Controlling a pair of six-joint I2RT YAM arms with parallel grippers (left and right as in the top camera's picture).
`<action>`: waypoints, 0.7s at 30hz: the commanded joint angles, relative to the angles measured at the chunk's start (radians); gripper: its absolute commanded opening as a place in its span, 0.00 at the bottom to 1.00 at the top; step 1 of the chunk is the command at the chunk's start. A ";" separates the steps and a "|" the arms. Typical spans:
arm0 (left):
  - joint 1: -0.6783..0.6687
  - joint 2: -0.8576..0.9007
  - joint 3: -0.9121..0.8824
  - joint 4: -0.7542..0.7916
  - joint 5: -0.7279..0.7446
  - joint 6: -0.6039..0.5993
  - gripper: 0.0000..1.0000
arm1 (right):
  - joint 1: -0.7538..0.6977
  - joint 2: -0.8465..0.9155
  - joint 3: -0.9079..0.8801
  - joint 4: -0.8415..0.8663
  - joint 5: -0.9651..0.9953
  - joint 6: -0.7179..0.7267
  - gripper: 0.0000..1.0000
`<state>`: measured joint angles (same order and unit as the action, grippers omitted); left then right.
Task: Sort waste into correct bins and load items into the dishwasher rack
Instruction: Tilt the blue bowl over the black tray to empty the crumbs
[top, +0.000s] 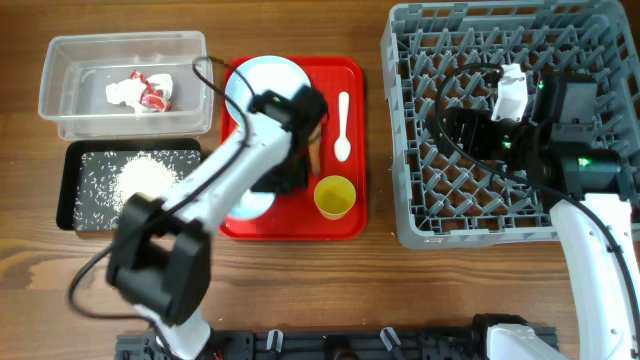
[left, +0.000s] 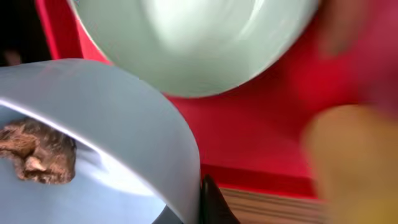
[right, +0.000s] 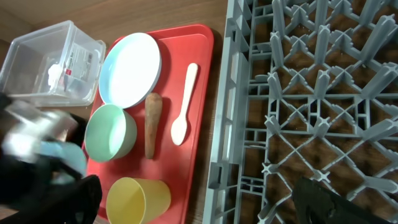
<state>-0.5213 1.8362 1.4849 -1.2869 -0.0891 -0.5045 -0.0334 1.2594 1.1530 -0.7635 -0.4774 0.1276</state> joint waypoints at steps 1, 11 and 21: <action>0.111 -0.143 0.071 -0.005 0.087 0.103 0.04 | 0.007 0.011 0.018 -0.001 0.008 0.006 1.00; 0.844 -0.167 0.014 0.080 0.780 0.512 0.04 | 0.007 0.011 0.018 -0.002 0.008 0.007 1.00; 1.349 0.037 -0.084 0.094 1.327 0.816 0.04 | 0.007 0.011 0.018 -0.004 0.008 0.006 1.00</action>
<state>0.7444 1.8034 1.4269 -1.1923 1.0088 0.1902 -0.0334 1.2594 1.1530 -0.7670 -0.4778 0.1280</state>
